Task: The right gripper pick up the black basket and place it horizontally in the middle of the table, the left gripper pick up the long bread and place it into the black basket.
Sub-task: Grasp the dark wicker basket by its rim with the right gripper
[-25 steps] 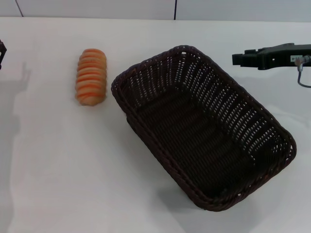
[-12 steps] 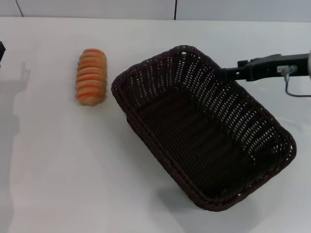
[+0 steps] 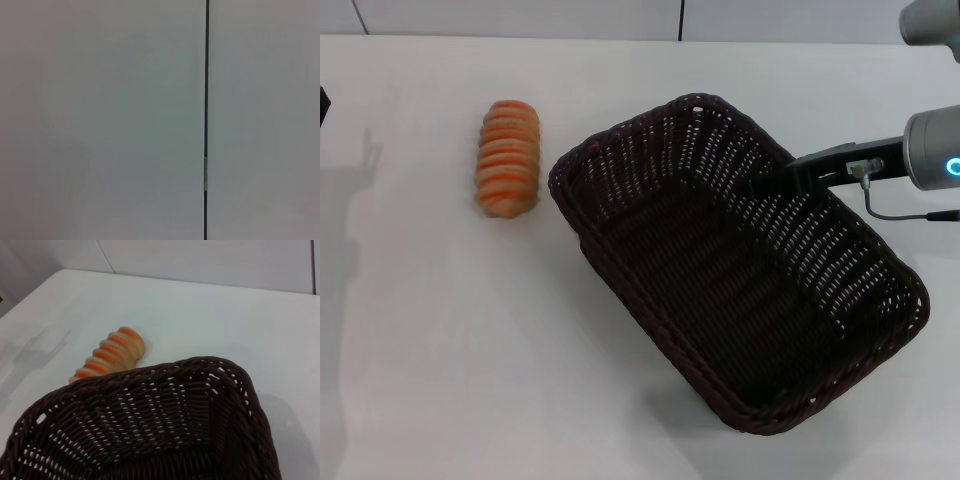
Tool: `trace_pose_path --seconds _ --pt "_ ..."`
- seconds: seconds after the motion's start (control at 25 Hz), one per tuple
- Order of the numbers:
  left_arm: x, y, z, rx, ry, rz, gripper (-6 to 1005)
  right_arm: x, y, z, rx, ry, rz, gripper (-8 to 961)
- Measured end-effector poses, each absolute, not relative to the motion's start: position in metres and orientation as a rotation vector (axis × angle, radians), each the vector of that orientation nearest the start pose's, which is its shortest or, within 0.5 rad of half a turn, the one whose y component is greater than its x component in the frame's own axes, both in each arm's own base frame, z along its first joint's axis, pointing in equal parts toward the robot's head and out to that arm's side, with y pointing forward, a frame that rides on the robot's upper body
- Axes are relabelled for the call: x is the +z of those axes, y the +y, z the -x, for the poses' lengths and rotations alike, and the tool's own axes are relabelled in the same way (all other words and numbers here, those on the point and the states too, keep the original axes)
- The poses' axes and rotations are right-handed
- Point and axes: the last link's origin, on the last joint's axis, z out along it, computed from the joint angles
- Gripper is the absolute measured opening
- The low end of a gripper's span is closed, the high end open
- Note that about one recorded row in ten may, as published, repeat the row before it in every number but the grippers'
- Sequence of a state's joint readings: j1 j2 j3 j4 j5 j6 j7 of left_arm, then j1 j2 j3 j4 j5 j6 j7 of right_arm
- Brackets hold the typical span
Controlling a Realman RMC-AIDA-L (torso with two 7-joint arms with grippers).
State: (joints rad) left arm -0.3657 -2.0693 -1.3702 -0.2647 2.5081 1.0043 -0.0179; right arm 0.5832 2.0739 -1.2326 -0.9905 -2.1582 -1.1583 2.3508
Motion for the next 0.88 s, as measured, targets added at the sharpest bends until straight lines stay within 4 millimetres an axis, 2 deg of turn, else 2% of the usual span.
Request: trace_pose_path --seconds 0.16,0.36,0.64,0.88 --pt "0.0301 0.3331 0.3696 -0.540 -0.633 1.321 858 -0.0186 0.3868 -0.2034 0.205 1.127 2.533 726" --pt "0.0308 0.3312 0.3719 -0.534 -0.637 1.316 858 -0.0140 0.3831 -0.2003 0.209 1.047 2.551 507" --pt "0.0311 0.3313 0.3725 -0.530 -0.636 1.317 857 -0.0225 0.3848 -0.2006 0.180 1.074 2.576 354" --pt "0.0322 0.3319 0.3724 -0.530 -0.633 1.315 859 -0.0213 0.3851 -0.1971 0.151 1.027 2.602 237"
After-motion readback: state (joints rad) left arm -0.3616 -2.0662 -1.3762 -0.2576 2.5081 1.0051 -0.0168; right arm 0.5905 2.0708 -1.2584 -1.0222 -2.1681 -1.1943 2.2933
